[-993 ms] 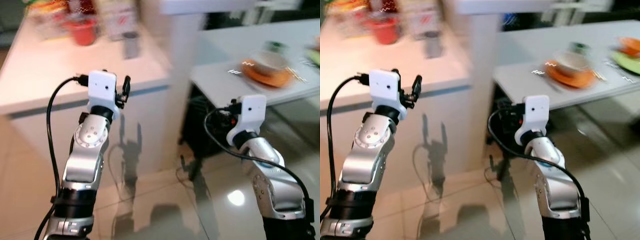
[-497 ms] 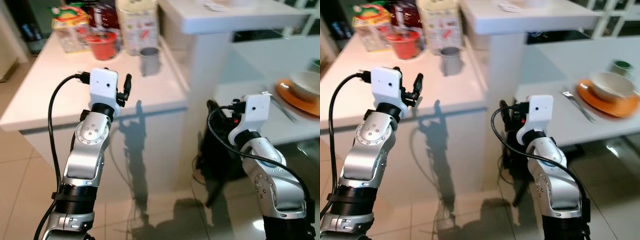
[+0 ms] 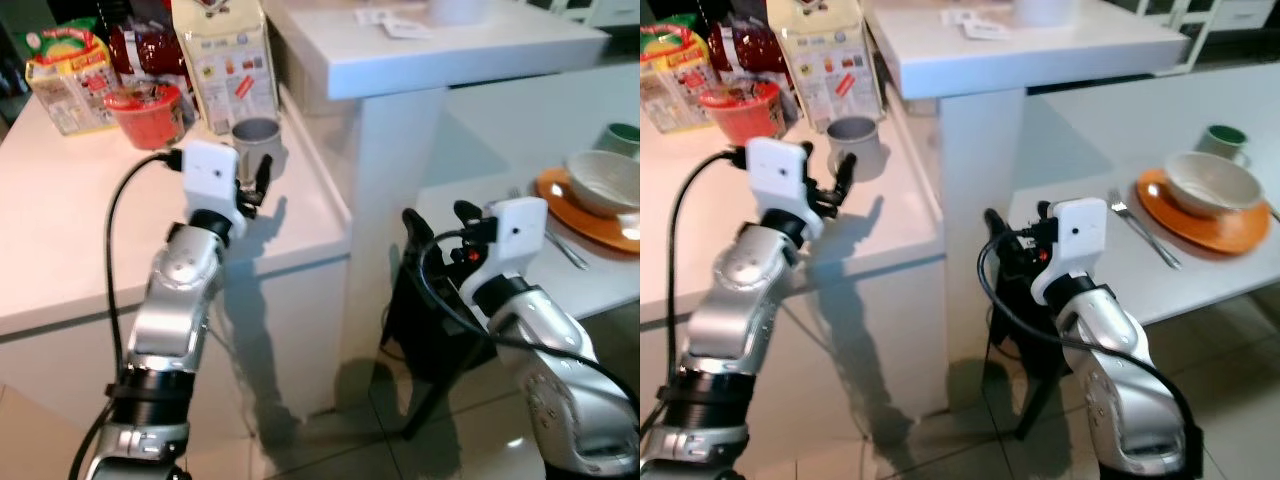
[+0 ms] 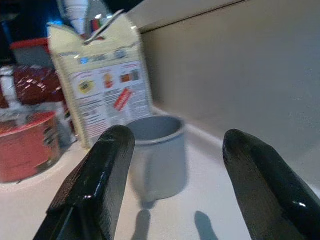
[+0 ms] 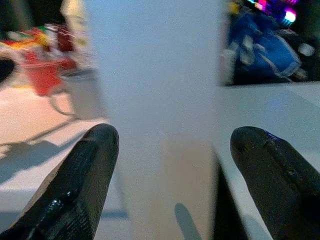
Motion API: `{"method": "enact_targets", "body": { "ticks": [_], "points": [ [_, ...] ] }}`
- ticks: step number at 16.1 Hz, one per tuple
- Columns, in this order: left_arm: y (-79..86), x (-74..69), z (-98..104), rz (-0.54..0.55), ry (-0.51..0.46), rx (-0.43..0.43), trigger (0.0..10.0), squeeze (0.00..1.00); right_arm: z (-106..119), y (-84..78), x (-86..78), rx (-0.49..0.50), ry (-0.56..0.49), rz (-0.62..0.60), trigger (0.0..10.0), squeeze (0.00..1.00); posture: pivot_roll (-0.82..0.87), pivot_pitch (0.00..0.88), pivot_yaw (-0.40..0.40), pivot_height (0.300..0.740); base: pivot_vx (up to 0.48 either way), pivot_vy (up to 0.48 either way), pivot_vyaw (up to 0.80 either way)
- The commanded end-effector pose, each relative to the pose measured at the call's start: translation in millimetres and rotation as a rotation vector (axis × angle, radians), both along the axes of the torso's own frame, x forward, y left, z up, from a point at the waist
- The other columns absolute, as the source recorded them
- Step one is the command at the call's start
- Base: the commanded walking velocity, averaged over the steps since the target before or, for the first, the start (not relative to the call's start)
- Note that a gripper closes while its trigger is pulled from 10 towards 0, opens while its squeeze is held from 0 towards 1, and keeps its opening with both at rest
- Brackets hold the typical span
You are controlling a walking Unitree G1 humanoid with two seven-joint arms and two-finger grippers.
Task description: Setting the table
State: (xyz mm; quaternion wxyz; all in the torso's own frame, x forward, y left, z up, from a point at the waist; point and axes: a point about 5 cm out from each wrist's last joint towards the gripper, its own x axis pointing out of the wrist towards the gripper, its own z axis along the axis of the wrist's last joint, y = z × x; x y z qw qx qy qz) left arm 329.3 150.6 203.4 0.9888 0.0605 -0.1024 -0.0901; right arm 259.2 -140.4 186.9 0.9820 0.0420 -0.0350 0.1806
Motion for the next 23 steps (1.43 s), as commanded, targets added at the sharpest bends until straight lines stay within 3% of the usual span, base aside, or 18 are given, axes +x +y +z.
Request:
{"method": "enact_targets", "body": {
  "ticks": [1,3,4,6,10,17,23],
  "points": [
    [7.9,1.7,-7,-0.003,0.039,-0.012,10.0,0.0,3,9.0,-6.5,0.018,0.003,0.069,10.0,0.0,-0.07,0.0,0.021,0.74,0.0,0.0,0.0],
    [7.0,8.7,-13,-0.049,0.082,-0.027,10.0,0.0,1,9.0,-15.0,0.004,0.023,0.119,10.0,0.0,-0.08,0.0,0.023,0.74,0.0,0.0,0.0],
    [2.1,18.9,-17,-0.107,0.121,-0.048,10.0,1.0,1,8.4,-20.3,-0.002,0.038,0.152,10.0,0.0,-0.08,0.0,0.025,0.74,0.0,0.0,0.0],
    [-1.5,31.7,-19,-0.14,0.15,-0.071,10.0,1.0,4,10.1,-22.8,-0.014,0.04,0.183,10.0,0.0,-0.1,0.0,0.025,0.74,0.0,0.0,0.0],
    [-3.0,52.6,-31,-0.087,0.217,-0.047,10.0,1.0,8,11.2,-24.7,-0.039,0.045,0.21,10.0,0.0,-0.14,0.0,0.022,0.74,0.0,0.0,0.0],
    [4.8,70.7,-30,0.065,0.218,-0.065,10.0,1.0,13,12.2,-30.9,-0.071,0.061,0.245,10.0,0.0,-0.18,0.0,0.014,0.74,0.0,0.0,0.0],
    [0.2,77.3,-27,0.073,0.226,-0.082,10.0,1.0,16,10.8,-38.5,-0.088,0.08,0.254,10.0,0.0,-0.23,0.0,0.011,0.74,0.0,0.0,0.0]
  ]
}}
